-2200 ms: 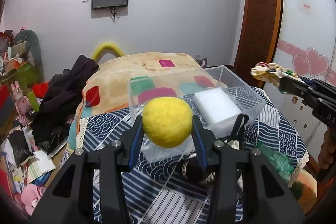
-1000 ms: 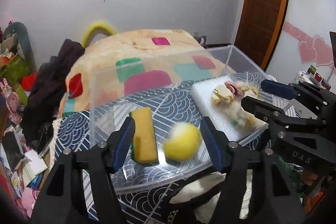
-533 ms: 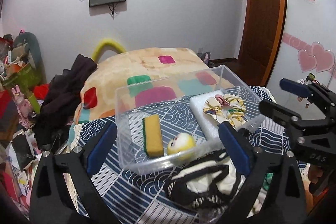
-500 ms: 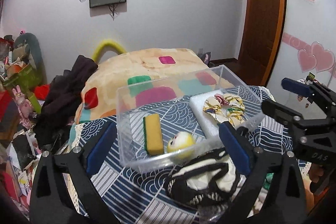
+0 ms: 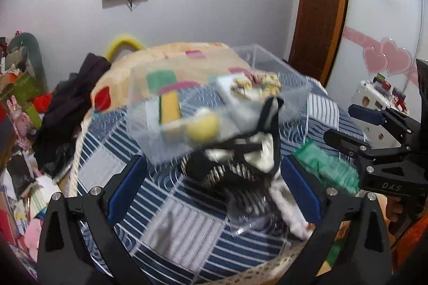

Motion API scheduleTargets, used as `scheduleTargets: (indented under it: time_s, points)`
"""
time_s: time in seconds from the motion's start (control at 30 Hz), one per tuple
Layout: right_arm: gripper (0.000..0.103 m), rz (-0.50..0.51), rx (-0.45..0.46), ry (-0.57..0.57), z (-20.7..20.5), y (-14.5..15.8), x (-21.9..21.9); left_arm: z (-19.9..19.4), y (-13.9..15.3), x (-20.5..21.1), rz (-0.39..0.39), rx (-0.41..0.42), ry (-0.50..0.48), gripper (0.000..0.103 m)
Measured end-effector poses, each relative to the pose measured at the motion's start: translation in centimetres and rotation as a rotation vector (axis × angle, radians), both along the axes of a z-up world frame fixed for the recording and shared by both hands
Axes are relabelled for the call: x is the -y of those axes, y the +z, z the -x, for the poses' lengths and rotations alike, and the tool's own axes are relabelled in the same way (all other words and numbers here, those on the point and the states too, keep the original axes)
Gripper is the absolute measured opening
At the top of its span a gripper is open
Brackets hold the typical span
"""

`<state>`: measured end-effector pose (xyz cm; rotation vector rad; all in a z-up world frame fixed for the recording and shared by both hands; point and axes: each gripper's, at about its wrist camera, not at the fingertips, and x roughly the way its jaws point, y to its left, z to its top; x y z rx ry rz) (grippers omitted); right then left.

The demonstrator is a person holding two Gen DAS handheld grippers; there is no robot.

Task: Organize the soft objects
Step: 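Grasp the black chain-strap bag with the left tool while the right tool grasps the green knit glove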

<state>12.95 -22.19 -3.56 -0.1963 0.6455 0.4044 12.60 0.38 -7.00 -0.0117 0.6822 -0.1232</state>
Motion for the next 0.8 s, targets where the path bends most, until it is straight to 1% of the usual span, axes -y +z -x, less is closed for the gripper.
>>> scheduleTargets:
  time_s: [0.17, 0.27, 0.4, 0.47, 0.53, 0.57, 0.6, 0.63, 0.67, 0.73, 0.77, 0.8]
  points:
    - [0.078, -0.031, -0.079, -0.028, 0.7, -2.4, 1.2, 0.1, -2.0, 0.4, 0.007, -0.04, 0.008, 0.101]
    - [0.078, -0.024, -0.094, -0.038, 0.8, -3.0, 1.5, -0.8, -2.6, 0.2, 0.043, -0.063, 0.024, 0.101]
    - [0.078, -0.025, -0.11, -0.045, 0.8, -3.4, 1.7, -1.9, -2.8, -0.1, 0.092, -0.049, 0.039, 0.101]
    - [0.075, -0.028, -0.118, -0.043, 0.7, -3.6, 1.7, -2.1, -2.8, 0.1, 0.095, -0.037, 0.034, 0.1]
    - [0.065, -0.029, -0.126, -0.033, 0.7, -3.8, 1.4, -2.1, -2.8, 0.5, 0.091, -0.026, 0.02, 0.085]
    - [0.063, -0.028, -0.129, -0.028, 0.8, -3.9, 1.4, -2.1, -2.7, 0.7, 0.091, -0.023, 0.006, 0.083]
    - [0.058, -0.028, -0.133, -0.019, 0.8, -4.0, 1.4, -2.0, -2.7, 0.8, 0.089, -0.016, 0.007, 0.082]
    - [0.053, -0.031, -0.139, -0.009, 0.8, -4.1, 1.3, -2.0, -2.6, 0.8, 0.085, -0.006, 0.011, 0.078]
    - [0.051, -0.035, -0.147, -0.001, 0.9, -4.2, 1.1, -2.0, -2.5, 0.9, 0.084, 0.001, 0.012, 0.076]
    - [0.046, -0.037, -0.153, 0.004, 0.8, -4.3, 1.0, -2.1, -2.4, 0.8, 0.095, 0.005, 0.01, 0.067]
    - [0.044, -0.046, -0.16, 0.011, 0.8, -4.4, 1.1, -2.2, -2.3, 0.8, 0.102, 0.006, 0.01, 0.066]
    - [0.039, -0.053, -0.165, 0.015, 0.8, -4.4, 1.2, -2.4, -2.4, 0.8, 0.106, 0.004, 0.012, 0.062]
